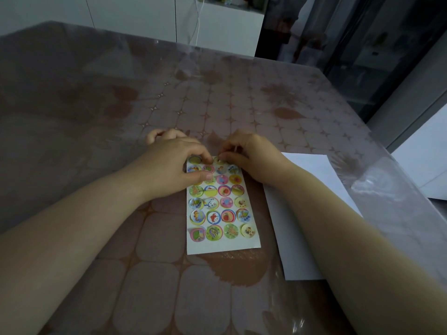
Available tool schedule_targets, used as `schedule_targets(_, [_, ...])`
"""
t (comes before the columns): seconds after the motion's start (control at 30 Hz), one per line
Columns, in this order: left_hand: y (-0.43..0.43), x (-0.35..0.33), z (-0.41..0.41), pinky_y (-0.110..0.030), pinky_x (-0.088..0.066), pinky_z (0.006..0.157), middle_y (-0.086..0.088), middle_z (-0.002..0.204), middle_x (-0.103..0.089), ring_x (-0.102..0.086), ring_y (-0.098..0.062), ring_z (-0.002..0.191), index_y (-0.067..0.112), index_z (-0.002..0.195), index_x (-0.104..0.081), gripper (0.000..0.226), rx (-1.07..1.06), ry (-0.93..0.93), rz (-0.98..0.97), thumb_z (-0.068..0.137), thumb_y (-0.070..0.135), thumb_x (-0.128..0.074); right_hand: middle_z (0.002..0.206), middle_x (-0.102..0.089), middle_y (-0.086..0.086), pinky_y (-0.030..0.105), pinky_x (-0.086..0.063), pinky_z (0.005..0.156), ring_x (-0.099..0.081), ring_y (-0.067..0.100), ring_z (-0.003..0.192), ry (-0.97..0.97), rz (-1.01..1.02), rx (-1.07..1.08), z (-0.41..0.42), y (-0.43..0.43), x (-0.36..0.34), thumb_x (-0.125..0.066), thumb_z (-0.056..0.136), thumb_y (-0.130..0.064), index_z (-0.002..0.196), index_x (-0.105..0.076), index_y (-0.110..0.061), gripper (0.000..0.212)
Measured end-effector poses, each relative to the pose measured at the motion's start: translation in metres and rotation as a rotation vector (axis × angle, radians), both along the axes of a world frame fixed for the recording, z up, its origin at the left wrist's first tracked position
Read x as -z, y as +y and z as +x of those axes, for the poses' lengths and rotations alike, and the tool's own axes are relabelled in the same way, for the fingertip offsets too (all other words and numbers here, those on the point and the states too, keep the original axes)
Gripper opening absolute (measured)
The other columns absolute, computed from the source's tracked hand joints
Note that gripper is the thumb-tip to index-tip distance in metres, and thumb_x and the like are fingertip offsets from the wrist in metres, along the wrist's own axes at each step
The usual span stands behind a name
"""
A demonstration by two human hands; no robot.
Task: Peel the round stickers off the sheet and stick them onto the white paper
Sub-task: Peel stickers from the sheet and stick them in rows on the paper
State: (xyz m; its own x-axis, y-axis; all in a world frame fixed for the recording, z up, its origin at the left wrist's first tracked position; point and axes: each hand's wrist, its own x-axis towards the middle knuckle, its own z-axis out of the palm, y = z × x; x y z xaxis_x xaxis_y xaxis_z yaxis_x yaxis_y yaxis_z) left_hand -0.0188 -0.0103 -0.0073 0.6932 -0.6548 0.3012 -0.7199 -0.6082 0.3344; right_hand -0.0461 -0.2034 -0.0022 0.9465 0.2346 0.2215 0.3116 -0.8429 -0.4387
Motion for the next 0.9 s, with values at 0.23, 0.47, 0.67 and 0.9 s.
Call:
schedule_targets(0.23, [-0.001, 0.001, 0.001, -0.017, -0.003, 0.082, 0.026, 0.1, -0.057, -0.03, 0.001, 0.107, 0.041, 0.089, -0.062, 0.053, -0.001, -0.009, -0.012, 0.055, 0.072, -0.035, 0.086, -0.059, 0.002, 0.025, -0.039, 0.07, -0.052, 0.017, 0.081, 0.002, 0.096, 0.08, 0.001, 0.005, -0.001, -0.051, 0.092, -0.021, 0.094, -0.06, -0.005, 0.018])
schedule_targets(0.47, [0.0, 0.0, 0.001, -0.018, -0.004, 0.082, 0.027, 0.098, -0.056, -0.032, 0.0, 0.106, 0.041, 0.089, -0.062, 0.054, 0.022, -0.025, -0.011, 0.057, 0.073, -0.034, 0.074, -0.067, -0.003, 0.021, -0.05, 0.074, -0.062, 0.011, 0.073, 0.136, 0.541, 0.115, -0.008, -0.004, -0.017, -0.059, 0.087, -0.006, 0.08, -0.064, -0.014, 0.012])
schedule_targets(0.67, [0.001, 0.001, 0.002, -0.015, -0.002, 0.083, 0.031, 0.097, -0.053, -0.032, 0.001, 0.106, 0.041, 0.091, -0.062, 0.05, 0.029, -0.03, -0.002, 0.06, 0.072, -0.038, 0.082, -0.073, -0.005, 0.012, -0.053, 0.074, -0.068, 0.002, 0.074, 0.179, 0.522, 0.216, -0.024, -0.032, -0.052, -0.073, 0.075, -0.007, 0.088, -0.07, -0.012, 0.014])
schedule_targets(0.9, [0.001, 0.001, 0.002, -0.014, -0.002, 0.083, 0.034, 0.095, -0.051, -0.03, 0.003, 0.105, 0.043, 0.091, -0.062, 0.052, 0.033, -0.033, -0.016, 0.057, 0.073, -0.035, 0.071, -0.072, -0.004, 0.01, -0.05, 0.068, -0.064, 0.001, 0.064, 0.259, 0.163, 0.446, -0.039, -0.071, -0.062, -0.075, 0.072, -0.019, 0.082, -0.072, -0.018, 0.011])
